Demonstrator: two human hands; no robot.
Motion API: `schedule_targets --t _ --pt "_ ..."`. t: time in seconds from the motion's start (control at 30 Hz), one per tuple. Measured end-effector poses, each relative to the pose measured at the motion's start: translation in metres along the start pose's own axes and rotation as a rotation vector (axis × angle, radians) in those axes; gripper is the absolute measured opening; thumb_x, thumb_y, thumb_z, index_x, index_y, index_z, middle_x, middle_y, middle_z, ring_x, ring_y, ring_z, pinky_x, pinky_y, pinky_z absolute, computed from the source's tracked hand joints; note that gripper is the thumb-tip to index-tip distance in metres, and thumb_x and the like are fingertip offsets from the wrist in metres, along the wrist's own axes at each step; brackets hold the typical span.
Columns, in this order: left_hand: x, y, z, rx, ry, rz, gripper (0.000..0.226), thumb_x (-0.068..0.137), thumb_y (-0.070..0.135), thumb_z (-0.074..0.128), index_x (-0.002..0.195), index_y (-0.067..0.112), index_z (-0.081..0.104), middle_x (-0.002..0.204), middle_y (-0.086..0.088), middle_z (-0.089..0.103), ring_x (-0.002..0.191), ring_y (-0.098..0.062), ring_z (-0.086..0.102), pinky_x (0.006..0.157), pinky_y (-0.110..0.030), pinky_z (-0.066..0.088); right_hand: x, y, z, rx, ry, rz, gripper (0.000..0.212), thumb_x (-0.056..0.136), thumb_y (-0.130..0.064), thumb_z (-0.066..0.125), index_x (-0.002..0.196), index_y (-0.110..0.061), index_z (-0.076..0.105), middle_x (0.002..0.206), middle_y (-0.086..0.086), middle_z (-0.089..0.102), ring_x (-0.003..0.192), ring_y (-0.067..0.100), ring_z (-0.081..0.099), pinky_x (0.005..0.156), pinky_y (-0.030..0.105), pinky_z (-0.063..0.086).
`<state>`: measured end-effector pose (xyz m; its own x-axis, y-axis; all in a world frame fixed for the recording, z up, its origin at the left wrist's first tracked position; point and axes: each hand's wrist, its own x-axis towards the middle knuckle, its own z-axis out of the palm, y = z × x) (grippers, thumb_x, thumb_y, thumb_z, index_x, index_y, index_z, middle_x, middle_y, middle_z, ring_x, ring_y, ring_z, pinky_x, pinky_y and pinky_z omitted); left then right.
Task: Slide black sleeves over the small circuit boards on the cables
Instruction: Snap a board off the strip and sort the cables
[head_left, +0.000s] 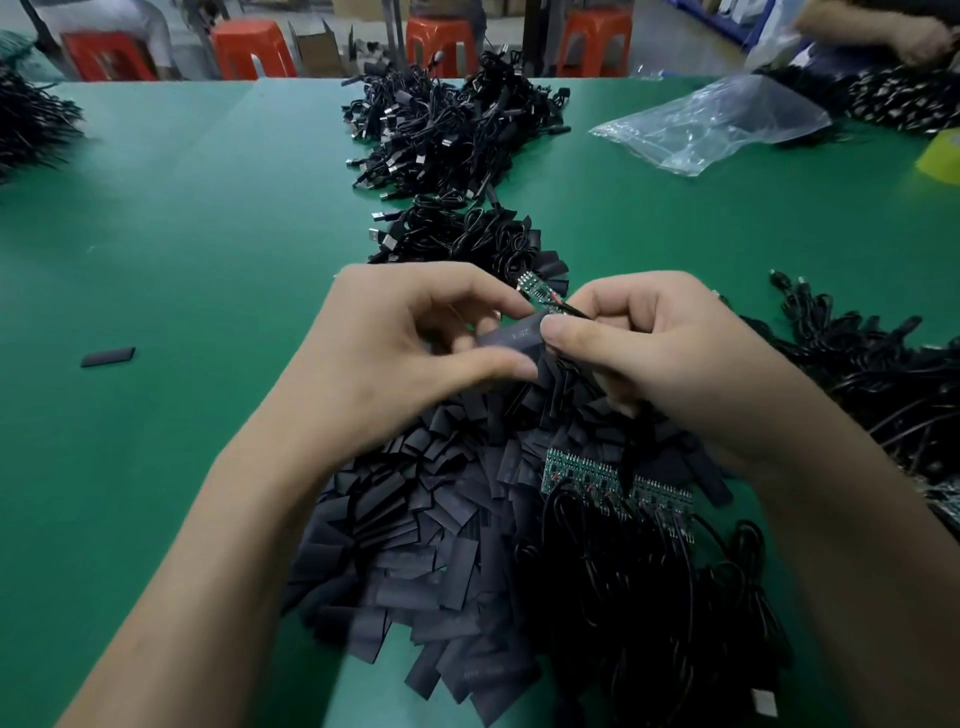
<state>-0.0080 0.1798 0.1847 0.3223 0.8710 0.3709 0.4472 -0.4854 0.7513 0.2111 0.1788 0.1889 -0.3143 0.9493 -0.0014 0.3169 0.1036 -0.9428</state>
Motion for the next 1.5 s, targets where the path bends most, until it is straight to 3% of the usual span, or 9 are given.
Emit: schedule_targets --t 0.13,0.23,0.3,0.4,0.47,0.97,1.13,1.3,1.5 --pt "-0.002 0.000 0.000 0.277 0.050 0.178 0.022 0.080 0.030 0.088 0.099 0.021 0.081 0.083 0.008 0.074 0.070 -0.007 0.066 0.067 -0.028 0.055 0.001 0.002 0.003 0.028 -0.007 0.009 0.031 0.099 -0.026 0.066 0.078 -0.004 0.066 0.051 0.003 0.041 0.047 0.016 0.034 0.049 0.032 0.032" --pt "-0.001 -0.001 -0.005 0.235 0.067 0.148 0.020 0.082 0.027 0.086 0.100 0.020 0.082 0.086 0.008 0.075 0.074 -0.007 0.069 0.069 -0.031 0.057 -0.002 0.001 -0.002 0.002 -0.056 0.008 0.035 0.102 -0.041 0.059 0.081 -0.015 0.069 0.054 -0.004 0.040 0.053 0.017 0.036 0.053 0.037 0.035" --pt "-0.001 -0.001 -0.009 0.196 0.066 0.108 0.021 0.080 0.028 0.085 0.100 0.022 0.082 0.089 0.008 0.076 0.077 -0.009 0.071 0.070 -0.031 0.057 -0.005 -0.002 -0.008 -0.013 -0.057 0.002 0.040 0.104 -0.045 0.052 0.078 -0.019 0.068 0.054 -0.009 0.039 0.051 0.014 0.036 0.051 0.030 0.038" --pt "-0.002 0.003 -0.015 0.135 0.062 0.094 0.019 0.081 0.032 0.082 0.100 0.030 0.080 0.090 0.015 0.077 0.081 -0.004 0.072 0.070 -0.023 0.057 -0.010 -0.008 -0.018 -0.176 -0.091 -0.029 0.042 0.097 -0.053 0.053 0.075 -0.020 0.064 0.057 0.001 0.036 0.053 0.026 0.030 0.053 0.041 0.029" --pt "-0.003 0.006 -0.018 0.130 0.055 0.106 0.018 0.081 0.033 0.081 0.099 0.032 0.079 0.090 0.017 0.076 0.081 -0.002 0.072 0.069 -0.019 0.055 -0.013 -0.012 -0.021 -0.234 -0.120 -0.040 0.042 0.094 -0.056 0.054 0.074 -0.021 0.064 0.058 0.005 0.034 0.055 0.033 0.029 0.053 0.041 0.026" --pt "-0.002 0.014 -0.018 0.136 0.007 0.052 0.018 0.077 0.030 0.084 0.094 0.023 0.083 0.085 0.010 0.077 0.077 -0.010 0.072 0.067 -0.021 0.054 -0.019 -0.023 -0.023 -0.370 -0.139 -0.120 0.042 0.097 -0.049 0.057 0.072 -0.015 0.062 0.050 -0.010 0.039 0.044 0.004 0.031 0.045 0.016 0.029" --pt "-0.003 0.018 -0.022 0.217 -0.072 0.122 0.021 0.078 0.029 0.083 0.097 0.022 0.083 0.088 0.007 0.076 0.078 -0.010 0.069 0.070 -0.032 0.055 -0.021 -0.027 -0.021 -0.441 -0.147 -0.112 0.038 0.092 -0.048 0.054 0.068 -0.019 0.061 0.049 -0.010 0.046 0.041 0.004 0.038 0.045 0.014 0.032" --pt "-0.003 0.019 -0.022 0.261 -0.120 0.136 0.019 0.079 0.028 0.083 0.098 0.024 0.083 0.087 0.010 0.075 0.077 -0.007 0.067 0.071 -0.027 0.052 -0.018 -0.026 -0.021 -0.458 -0.166 -0.093 0.040 0.092 -0.047 0.054 0.068 -0.016 0.061 0.048 -0.010 0.043 0.041 0.006 0.035 0.045 0.015 0.031" --pt "-0.004 0.018 -0.024 0.229 -0.129 0.117 0.023 0.082 0.034 0.081 0.102 0.023 0.083 0.088 0.010 0.077 0.078 -0.006 0.070 0.072 -0.030 0.055 -0.020 -0.027 -0.021 -0.419 -0.195 -0.100 0.041 0.091 -0.053 0.053 0.071 -0.019 0.063 0.048 -0.011 0.042 0.042 0.005 0.032 0.044 0.016 0.030"
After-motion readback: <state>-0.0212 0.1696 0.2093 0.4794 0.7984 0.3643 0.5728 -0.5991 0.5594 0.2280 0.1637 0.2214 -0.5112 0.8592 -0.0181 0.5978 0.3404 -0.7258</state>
